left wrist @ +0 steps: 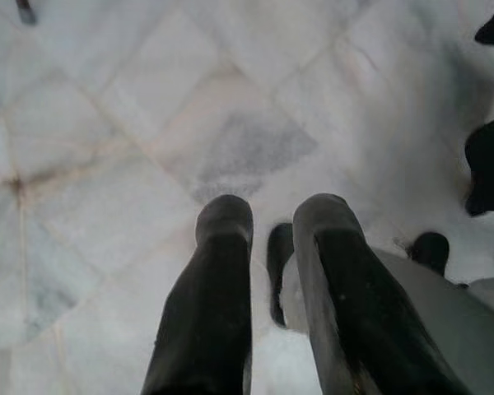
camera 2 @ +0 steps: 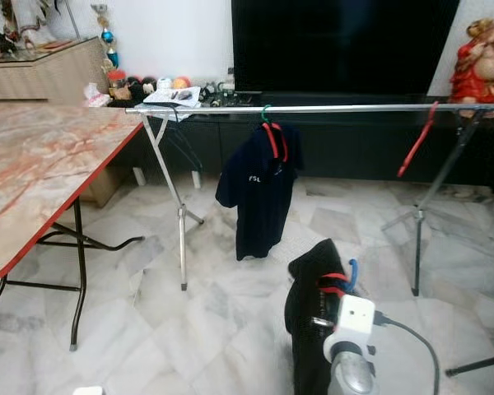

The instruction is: Hang hanger

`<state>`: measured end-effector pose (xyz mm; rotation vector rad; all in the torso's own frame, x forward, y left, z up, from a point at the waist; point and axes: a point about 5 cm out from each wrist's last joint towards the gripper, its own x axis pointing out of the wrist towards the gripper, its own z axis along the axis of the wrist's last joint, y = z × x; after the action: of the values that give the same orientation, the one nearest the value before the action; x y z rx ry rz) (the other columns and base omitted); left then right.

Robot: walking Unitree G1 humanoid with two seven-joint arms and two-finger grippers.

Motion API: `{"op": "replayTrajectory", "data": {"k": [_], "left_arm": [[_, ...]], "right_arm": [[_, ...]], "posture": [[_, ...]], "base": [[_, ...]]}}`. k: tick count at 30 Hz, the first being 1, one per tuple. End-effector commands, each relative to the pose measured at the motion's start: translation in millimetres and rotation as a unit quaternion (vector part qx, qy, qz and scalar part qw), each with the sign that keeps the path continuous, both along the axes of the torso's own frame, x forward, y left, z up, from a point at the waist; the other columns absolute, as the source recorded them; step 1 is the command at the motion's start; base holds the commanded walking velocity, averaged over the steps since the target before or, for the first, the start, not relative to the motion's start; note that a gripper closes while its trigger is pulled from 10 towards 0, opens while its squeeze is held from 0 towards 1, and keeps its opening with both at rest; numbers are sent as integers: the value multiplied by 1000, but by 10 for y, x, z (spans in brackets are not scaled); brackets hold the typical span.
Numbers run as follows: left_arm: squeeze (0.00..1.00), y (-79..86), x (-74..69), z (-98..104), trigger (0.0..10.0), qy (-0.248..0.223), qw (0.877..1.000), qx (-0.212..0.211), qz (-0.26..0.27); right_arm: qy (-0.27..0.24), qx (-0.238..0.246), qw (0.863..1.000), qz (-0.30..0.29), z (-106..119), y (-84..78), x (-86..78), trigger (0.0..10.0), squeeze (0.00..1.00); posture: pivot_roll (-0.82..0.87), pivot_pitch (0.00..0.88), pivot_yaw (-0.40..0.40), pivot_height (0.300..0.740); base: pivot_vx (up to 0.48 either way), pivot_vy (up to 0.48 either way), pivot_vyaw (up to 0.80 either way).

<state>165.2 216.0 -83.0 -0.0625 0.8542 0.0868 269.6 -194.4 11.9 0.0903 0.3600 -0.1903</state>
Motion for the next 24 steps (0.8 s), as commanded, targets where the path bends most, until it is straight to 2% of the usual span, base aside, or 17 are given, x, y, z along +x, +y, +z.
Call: {"op": "replayTrajectory", "data": {"k": [1, 19, 23, 24], "left_arm": [[0, 31, 5, 7, 10000, 1, 1000, 4, 2], [0, 25, 5, 4, 10000, 4, 1000, 2, 0], [0, 40, 86, 54, 10000, -18, 1000, 12, -13], [0, 44, 186, 113, 10000, -39, 998, 23, -35]], "right_arm": [[-21, -2, 1000, 7, 83, 36, 63, 10000, 0], [23, -26, 999, 41, 2, 51, 95, 10000, 0], [54, -64, 991, 102, -36, 82, 119, 10000, 0], [75, -96, 981, 148, -62, 85, 127, 10000, 0]], "posture": [[124, 13, 5, 740], [123, 13, 6, 740], [118, 17, 10, 740], [118, 17, 10, 740]], "base": [[-259, 0, 0], [0, 0, 0], [0, 0, 0], [0, 0, 0]]}}
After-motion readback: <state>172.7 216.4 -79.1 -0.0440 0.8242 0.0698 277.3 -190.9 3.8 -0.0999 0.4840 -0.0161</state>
